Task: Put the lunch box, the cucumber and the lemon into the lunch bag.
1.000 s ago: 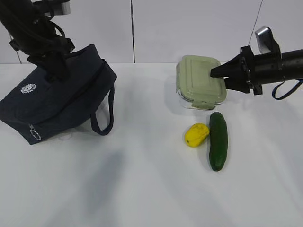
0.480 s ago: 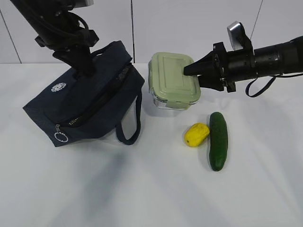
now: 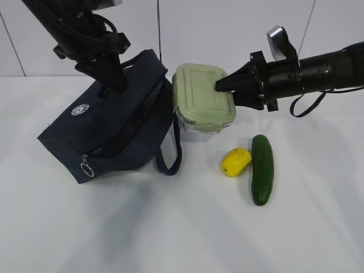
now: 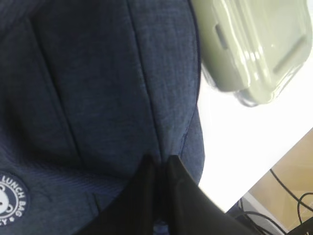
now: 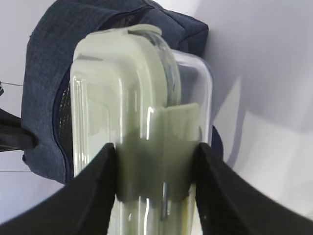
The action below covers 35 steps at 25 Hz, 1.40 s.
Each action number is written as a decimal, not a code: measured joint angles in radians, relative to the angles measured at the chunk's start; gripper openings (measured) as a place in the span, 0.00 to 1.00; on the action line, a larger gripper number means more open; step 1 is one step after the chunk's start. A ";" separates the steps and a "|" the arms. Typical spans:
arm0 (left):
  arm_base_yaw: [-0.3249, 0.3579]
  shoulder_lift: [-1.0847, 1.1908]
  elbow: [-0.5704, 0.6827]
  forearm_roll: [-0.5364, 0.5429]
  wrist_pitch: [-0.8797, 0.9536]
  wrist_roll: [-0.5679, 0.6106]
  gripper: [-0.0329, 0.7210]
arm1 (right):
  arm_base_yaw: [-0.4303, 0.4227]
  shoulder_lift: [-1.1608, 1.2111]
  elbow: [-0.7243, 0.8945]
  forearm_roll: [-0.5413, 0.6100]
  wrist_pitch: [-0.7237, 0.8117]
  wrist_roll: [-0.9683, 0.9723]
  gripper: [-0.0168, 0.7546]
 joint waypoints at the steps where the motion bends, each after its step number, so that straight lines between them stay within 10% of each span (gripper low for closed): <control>1: -0.002 0.000 0.000 -0.004 -0.006 -0.003 0.05 | 0.004 0.000 0.000 0.000 -0.002 0.000 0.48; 35: -0.056 0.043 0.000 -0.103 -0.052 -0.042 0.05 | 0.280 0.251 -0.141 0.257 -0.018 -0.156 0.48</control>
